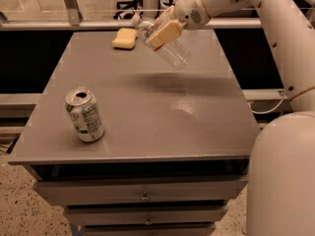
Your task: Place water bottle upright
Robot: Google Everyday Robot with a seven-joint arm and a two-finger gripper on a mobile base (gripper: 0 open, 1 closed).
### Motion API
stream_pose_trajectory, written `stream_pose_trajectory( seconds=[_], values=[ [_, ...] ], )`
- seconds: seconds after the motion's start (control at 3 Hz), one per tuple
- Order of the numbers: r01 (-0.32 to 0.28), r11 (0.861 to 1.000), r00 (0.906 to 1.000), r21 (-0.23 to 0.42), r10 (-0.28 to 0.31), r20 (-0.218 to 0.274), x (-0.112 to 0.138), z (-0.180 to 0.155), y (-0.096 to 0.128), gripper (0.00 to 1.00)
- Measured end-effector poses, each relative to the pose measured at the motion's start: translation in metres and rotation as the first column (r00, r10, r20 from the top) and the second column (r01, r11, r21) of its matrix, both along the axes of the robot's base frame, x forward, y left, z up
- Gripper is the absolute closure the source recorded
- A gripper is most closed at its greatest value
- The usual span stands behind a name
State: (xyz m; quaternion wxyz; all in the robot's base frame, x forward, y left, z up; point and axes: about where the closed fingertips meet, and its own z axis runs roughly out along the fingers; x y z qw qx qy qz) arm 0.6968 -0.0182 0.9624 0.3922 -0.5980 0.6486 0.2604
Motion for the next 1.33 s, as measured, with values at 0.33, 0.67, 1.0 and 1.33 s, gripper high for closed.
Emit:
stream_pose_trajectory(
  seconds=[0.33, 0.67, 1.0, 1.33],
  values=[
    [-0.040, 0.975, 0.9990, 0.220, 0.035, 0.027, 0.000, 0.025, 0.005, 1.00],
    [-0.050, 0.920, 0.9987, 0.389, 0.041, 0.030, 0.001, 0.036, -0.003, 1.00],
    [-0.031, 0.871, 0.9993, 0.491, 0.038, -0.003, 0.003, 0.032, -0.016, 1.00],
    [-0.001, 0.824, 0.9981, 0.566, 0.036, -0.049, 0.006, 0.020, -0.031, 1.00]
  ],
)
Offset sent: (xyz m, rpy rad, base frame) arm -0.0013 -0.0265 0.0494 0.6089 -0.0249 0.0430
